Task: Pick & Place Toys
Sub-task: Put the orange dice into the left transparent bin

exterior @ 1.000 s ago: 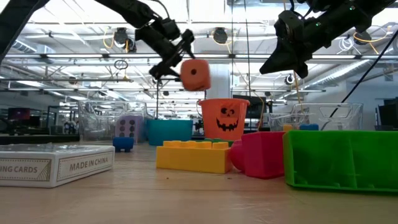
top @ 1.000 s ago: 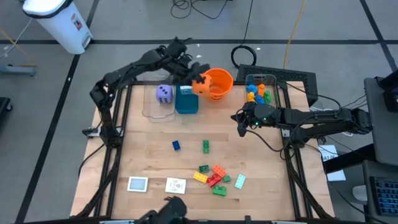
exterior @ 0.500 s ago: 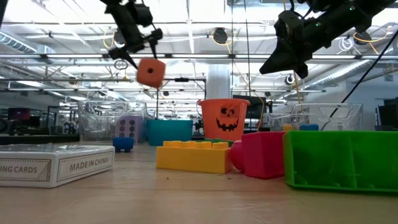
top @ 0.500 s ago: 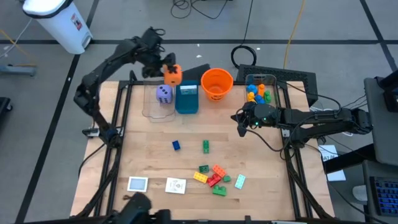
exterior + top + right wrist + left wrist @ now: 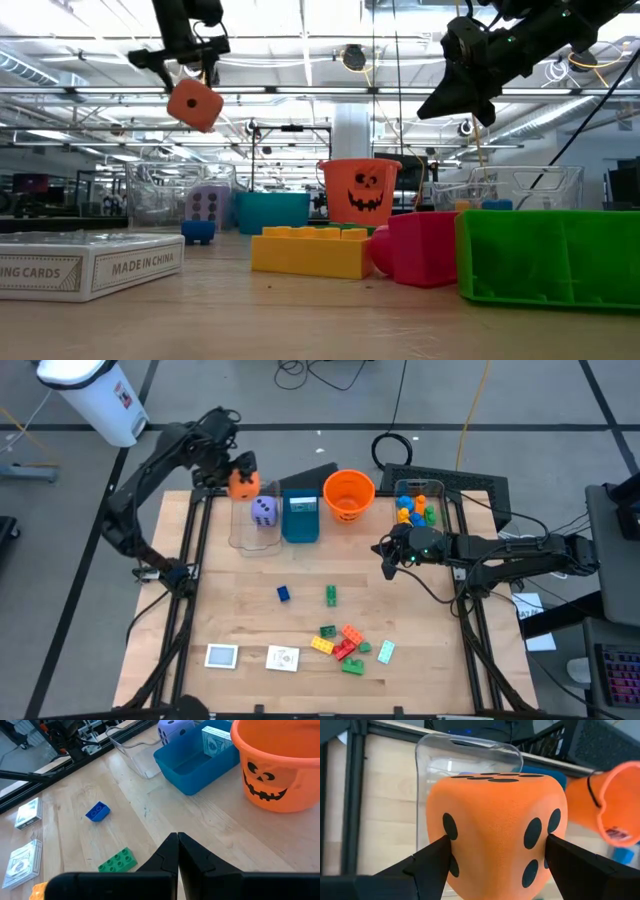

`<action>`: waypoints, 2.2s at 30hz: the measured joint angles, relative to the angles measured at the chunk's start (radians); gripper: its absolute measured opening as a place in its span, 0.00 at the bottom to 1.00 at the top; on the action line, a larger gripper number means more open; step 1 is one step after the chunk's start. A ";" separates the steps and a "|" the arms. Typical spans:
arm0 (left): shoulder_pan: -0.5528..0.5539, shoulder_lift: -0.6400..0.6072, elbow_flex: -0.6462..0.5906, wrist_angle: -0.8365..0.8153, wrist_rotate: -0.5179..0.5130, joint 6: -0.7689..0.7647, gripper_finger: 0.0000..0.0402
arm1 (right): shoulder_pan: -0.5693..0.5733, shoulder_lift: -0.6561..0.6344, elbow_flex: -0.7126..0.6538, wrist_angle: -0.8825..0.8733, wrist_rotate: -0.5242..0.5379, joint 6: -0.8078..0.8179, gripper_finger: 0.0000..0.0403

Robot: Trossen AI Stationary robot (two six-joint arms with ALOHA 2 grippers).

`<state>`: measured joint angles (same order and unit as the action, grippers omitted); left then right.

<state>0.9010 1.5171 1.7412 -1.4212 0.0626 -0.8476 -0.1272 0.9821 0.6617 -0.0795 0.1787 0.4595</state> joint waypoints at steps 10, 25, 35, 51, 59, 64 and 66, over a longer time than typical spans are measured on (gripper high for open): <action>-0.061 -0.015 0.000 -0.094 -0.043 0.084 0.75 | 0.000 0.000 0.000 0.000 0.000 0.000 0.00; -0.169 -0.014 -0.197 0.010 -0.039 0.074 0.75 | 0.000 0.000 0.000 0.000 0.002 0.000 0.00; -0.212 -0.014 -0.335 0.079 -0.028 0.031 0.75 | 0.000 0.000 0.000 0.000 0.003 0.000 0.00; -0.236 -0.014 -0.507 0.359 0.120 -0.020 0.75 | 0.000 0.000 0.000 0.000 0.003 0.012 0.00; -0.203 -0.014 -0.566 0.414 0.114 -0.038 0.75 | 0.000 0.000 0.000 -0.001 0.003 0.010 0.00; -0.183 -0.014 -0.603 0.464 0.114 -0.045 0.75 | 0.000 0.000 0.000 -0.001 0.003 0.009 0.00; -0.176 -0.014 -0.617 0.490 0.114 -0.051 0.75 | 0.000 0.000 0.000 -0.002 0.003 0.008 0.00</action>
<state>0.7248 1.5032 1.1245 -0.9310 0.1766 -0.8981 -0.1272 0.9821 0.6619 -0.0811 0.1818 0.4674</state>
